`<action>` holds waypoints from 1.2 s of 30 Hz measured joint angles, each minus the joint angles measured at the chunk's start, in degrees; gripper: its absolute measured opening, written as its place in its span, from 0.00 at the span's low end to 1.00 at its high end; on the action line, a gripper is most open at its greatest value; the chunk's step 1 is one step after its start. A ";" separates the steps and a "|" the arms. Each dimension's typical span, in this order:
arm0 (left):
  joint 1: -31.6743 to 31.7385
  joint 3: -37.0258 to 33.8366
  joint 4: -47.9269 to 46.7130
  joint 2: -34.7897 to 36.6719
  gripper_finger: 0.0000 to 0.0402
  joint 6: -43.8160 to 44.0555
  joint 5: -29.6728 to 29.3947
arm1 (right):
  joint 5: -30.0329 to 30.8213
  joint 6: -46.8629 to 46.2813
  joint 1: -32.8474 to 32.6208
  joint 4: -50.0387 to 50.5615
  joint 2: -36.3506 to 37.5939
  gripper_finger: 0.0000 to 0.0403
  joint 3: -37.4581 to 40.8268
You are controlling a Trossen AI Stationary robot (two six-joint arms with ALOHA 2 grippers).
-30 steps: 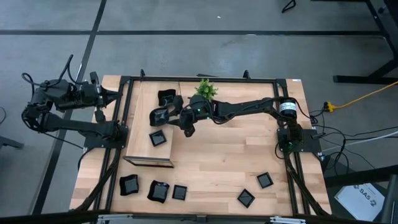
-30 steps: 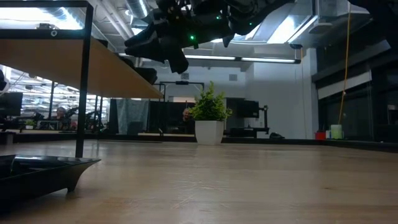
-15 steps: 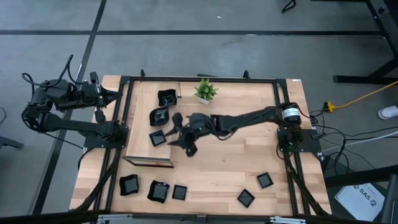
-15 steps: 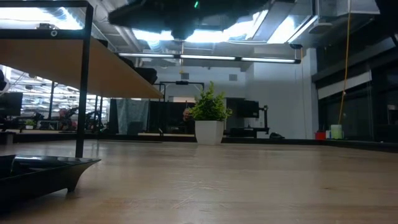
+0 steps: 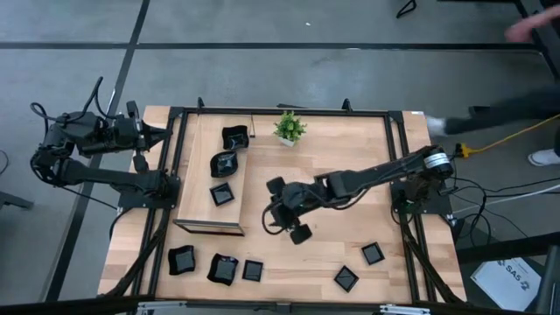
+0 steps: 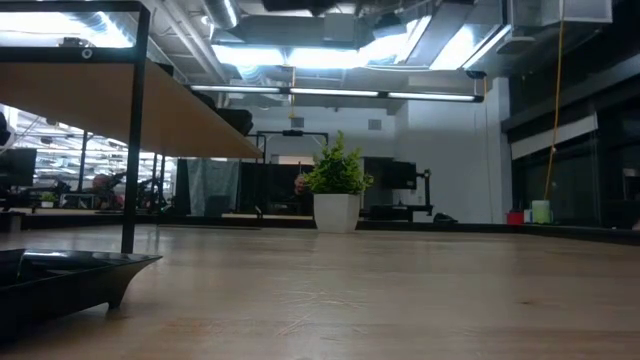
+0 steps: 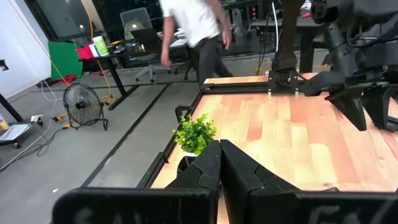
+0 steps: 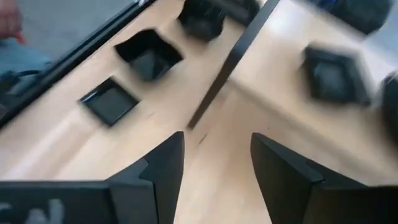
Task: Pick & Place Mini shaped plates
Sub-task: Stack the black square plate on top of the black square plate on the shelf
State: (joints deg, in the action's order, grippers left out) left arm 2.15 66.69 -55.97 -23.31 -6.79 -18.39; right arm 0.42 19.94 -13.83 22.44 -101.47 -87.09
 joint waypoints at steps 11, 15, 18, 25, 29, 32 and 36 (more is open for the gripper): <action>0.00 -0.01 -0.01 0.00 0.01 0.01 0.01 | -1.55 -22.87 -2.79 18.02 -0.13 0.46 2.23; 0.01 0.00 -0.02 0.00 0.01 0.01 0.00 | -7.28 -32.96 -4.22 20.45 -0.16 0.46 5.53; 0.02 -0.01 0.01 0.00 0.01 0.02 0.00 | -10.18 -39.27 -5.41 19.27 -0.18 0.46 8.04; 0.01 0.01 -0.02 0.00 0.01 0.01 0.00 | -10.65 -46.24 -7.84 19.18 -0.26 0.46 9.75; 0.01 -0.01 0.00 0.00 0.01 0.01 0.02 | -10.59 -50.52 -9.22 18.99 -0.26 0.46 9.77; 0.00 -0.02 -0.02 0.00 0.01 0.02 0.02 | -10.47 -52.95 -10.43 18.96 -0.26 0.46 9.77; 0.00 -0.01 -0.01 0.00 0.01 0.02 0.00 | -7.99 -54.31 -12.06 18.98 -0.26 0.46 9.77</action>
State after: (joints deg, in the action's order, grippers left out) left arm 2.15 66.68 -55.98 -23.31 -6.77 -18.39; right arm -7.57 -34.37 -25.89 41.42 -101.73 -77.32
